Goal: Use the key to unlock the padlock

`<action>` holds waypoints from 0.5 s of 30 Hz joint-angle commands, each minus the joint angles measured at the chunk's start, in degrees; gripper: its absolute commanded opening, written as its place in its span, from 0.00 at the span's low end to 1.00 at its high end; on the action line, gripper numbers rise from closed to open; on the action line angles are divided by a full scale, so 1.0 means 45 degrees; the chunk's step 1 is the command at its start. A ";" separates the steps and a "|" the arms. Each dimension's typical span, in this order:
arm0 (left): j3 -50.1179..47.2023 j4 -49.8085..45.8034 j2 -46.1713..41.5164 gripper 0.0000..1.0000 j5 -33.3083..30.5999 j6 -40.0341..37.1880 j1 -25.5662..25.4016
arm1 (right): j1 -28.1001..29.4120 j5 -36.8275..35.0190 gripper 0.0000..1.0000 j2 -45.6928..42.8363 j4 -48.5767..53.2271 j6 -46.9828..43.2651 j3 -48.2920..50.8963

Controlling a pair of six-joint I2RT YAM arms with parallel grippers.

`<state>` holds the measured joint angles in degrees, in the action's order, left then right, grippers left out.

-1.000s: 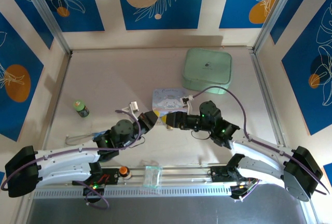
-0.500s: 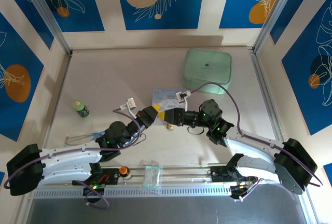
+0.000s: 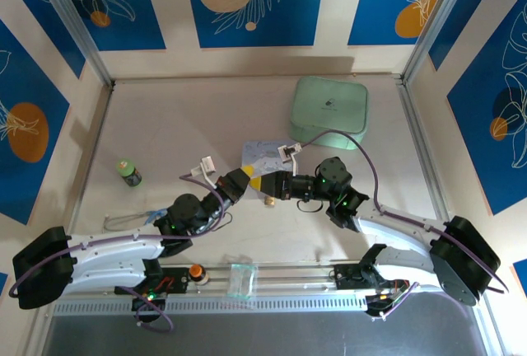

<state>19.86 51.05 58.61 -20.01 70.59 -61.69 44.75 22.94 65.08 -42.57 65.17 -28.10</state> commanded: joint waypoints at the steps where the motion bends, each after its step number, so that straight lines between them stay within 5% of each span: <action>1: -0.0099 0.0453 -0.0153 0.00 0.0015 0.0070 -0.0042 | -0.0004 0.0015 0.26 0.0175 0.0154 -0.0067 0.0150; 15: -0.0039 0.0223 -0.0212 0.00 0.0013 0.0073 -0.0056 | -0.0140 0.0031 0.13 0.0392 -0.0110 0.0165 0.0339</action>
<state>19.73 50.57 58.57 -20.18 70.59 -61.69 44.51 22.96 66.65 -42.94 66.06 -27.57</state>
